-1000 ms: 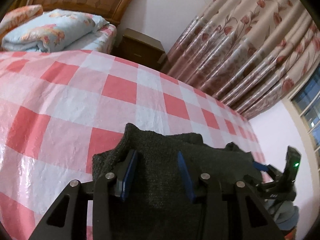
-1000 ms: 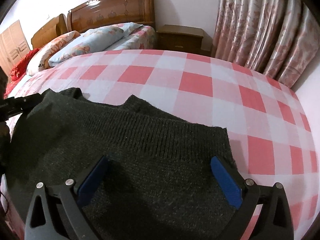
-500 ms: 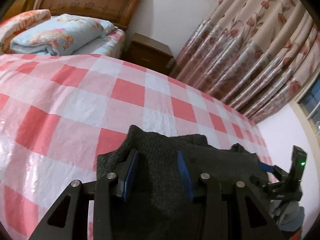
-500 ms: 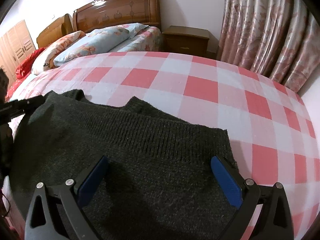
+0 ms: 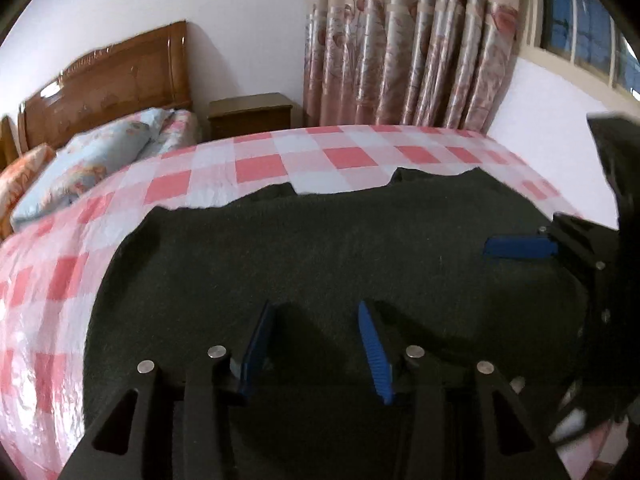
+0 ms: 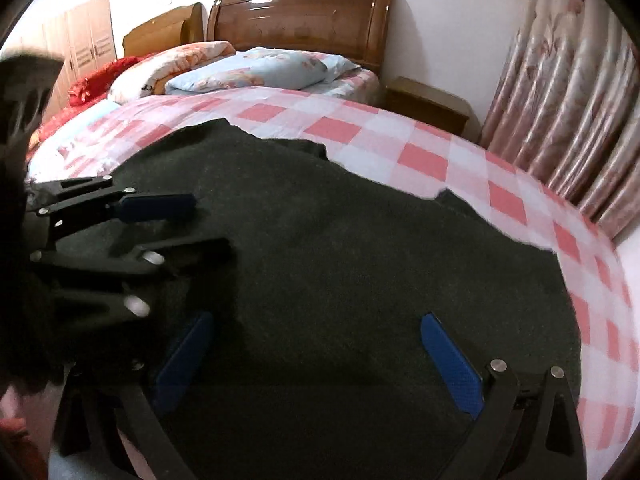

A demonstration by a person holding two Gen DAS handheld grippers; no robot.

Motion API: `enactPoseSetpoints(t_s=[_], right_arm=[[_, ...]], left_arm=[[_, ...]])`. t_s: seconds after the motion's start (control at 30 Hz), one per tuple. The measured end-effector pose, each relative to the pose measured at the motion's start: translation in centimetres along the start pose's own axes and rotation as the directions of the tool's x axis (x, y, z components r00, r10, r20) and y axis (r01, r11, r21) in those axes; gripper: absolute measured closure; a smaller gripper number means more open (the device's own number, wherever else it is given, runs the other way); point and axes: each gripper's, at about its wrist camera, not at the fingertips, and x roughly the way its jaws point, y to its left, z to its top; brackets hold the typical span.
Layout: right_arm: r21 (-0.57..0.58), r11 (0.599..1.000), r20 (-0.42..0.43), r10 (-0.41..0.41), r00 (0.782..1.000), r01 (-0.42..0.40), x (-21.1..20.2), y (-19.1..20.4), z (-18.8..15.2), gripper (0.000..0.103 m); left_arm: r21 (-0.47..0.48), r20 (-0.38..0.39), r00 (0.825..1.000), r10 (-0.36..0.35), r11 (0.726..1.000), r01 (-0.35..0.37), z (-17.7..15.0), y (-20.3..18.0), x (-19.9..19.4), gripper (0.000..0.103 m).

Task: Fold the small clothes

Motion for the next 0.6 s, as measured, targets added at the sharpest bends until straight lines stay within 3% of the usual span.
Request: enactPoseSetpoints(t_s=[0.1, 0.2, 0.27, 0.37, 0.4, 0.5, 0.6], right_arm=[[0.026, 0.997, -0.007, -0.07, 0.998, 0.07, -1.6, -2.1, -1.4, 0.0], [0.127, 0.987, 0.003, -0.098, 0.995, 0.097, -3.4, -5.7, -4.3, 0.0], [0.109, 0.99, 0.048, -0.094, 0.994, 0.088, -4.3, -5.9, -5.6, 0.0], [0.128, 0.98, 0.024, -0.155, 0.988, 0.151, -4.6, -4.7, -4.9, 0.0], [0.141, 0.982, 0.044, -0.135, 0.99, 0.128, -4.9, -4.2, -4.4, 0.0], [0.058, 0.997, 0.083, -0.061, 0.995, 0.056, -5.0, -0.1, -3.1, 0.0], [-0.087, 0.993, 0.06, -0.073, 0.996, 0.078, -3.3, 4.0, -3.1, 0.0]], left_arm=[[-0.067, -0.001, 0.998, 0.055, 0.996, -0.055, -0.8, 3.2, -1.6, 0.056], [-0.086, 0.042, 0.999, 0.006, 0.996, -0.002, -3.0, 5.6, -3.4, 0.059], [-0.059, 0.06, 0.998, 0.022, 0.998, -0.019, -3.7, 5.8, -4.0, 0.059], [-0.07, 0.039, 0.995, 0.091, 0.994, -0.089, -3.3, 4.6, -4.3, 0.059], [-0.085, 0.039, 0.996, 0.086, 0.993, -0.082, -2.9, 4.0, -4.6, 0.061], [-0.061, 0.066, 0.997, -0.038, 0.997, 0.042, -2.4, 1.0, -5.0, 0.059], [0.035, 0.006, 0.999, -0.032, 0.999, 0.032, -3.2, -2.4, -3.1, 0.059]])
